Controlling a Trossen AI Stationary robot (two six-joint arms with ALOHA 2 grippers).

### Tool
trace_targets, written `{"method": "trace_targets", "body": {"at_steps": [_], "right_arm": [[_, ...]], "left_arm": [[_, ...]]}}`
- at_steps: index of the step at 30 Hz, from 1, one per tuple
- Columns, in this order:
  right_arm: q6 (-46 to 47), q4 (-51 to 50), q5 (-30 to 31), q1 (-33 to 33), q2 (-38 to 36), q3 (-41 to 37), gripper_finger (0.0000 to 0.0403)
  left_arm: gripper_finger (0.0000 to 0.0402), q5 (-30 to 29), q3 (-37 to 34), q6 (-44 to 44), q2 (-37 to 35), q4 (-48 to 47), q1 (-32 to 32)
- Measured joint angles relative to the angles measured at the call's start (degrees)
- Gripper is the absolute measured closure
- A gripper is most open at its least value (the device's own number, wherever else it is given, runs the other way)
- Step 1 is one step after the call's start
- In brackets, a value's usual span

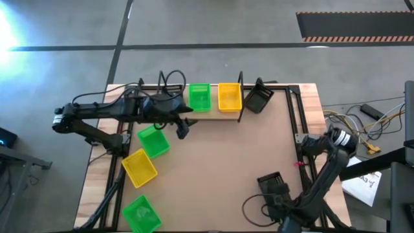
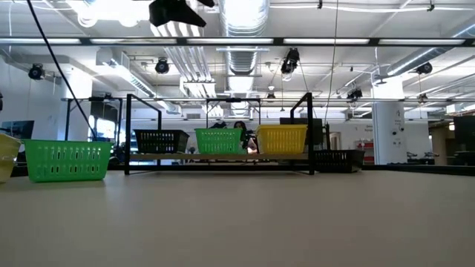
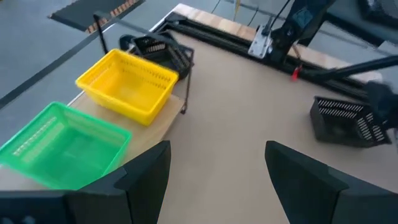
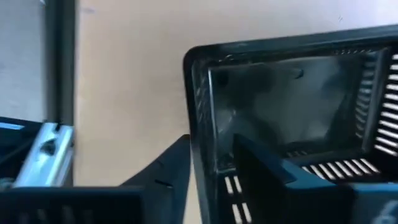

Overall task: Stack baskets on shelf by color
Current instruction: Stack the bottom black basket on the black basket on the shelf

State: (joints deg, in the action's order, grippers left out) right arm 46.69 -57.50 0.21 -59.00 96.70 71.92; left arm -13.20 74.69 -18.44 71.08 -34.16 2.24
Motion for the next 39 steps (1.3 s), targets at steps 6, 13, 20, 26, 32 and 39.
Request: {"method": "trace_targets", "body": {"at_steps": [6,13,20,26,32,39], "right_arm": [[-0.29,-0.19,-0.03,1.4,1.88,-0.02,0.0381],[-6.78,-2.59,5.76,10.22,-4.16,-0.04,0.0393],[-21.27,1.12,5.22,31.64,-10.03,1.74,0.0394],[-35.35,12.64,-1.31,47.78,-4.43,8.58,0.0394],[-44.41,16.55,-2.09,53.6,7.64,22.09,0.0394],[-47.05,13.99,-2.21,55.19,18.68,41.48,0.0394]], "left_arm": [[0.0155,4.04,0.21,-0.68,1.11,1.39,0.0],[0.0155,5.91,0.23,1.23,-0.28,2.09,0.01],[0.0155,5.41,0.27,2.54,-3.75,0.27,0.02],[0.0155,2.55,0.27,1.82,-9.12,-7.21,0.01],[0.0155,1.21,-0.05,-0.7,-13.34,-16.66,0.0],[0.0155,10.6,-6.13,2.7,-16.18,-17.59,-1.6]]}}
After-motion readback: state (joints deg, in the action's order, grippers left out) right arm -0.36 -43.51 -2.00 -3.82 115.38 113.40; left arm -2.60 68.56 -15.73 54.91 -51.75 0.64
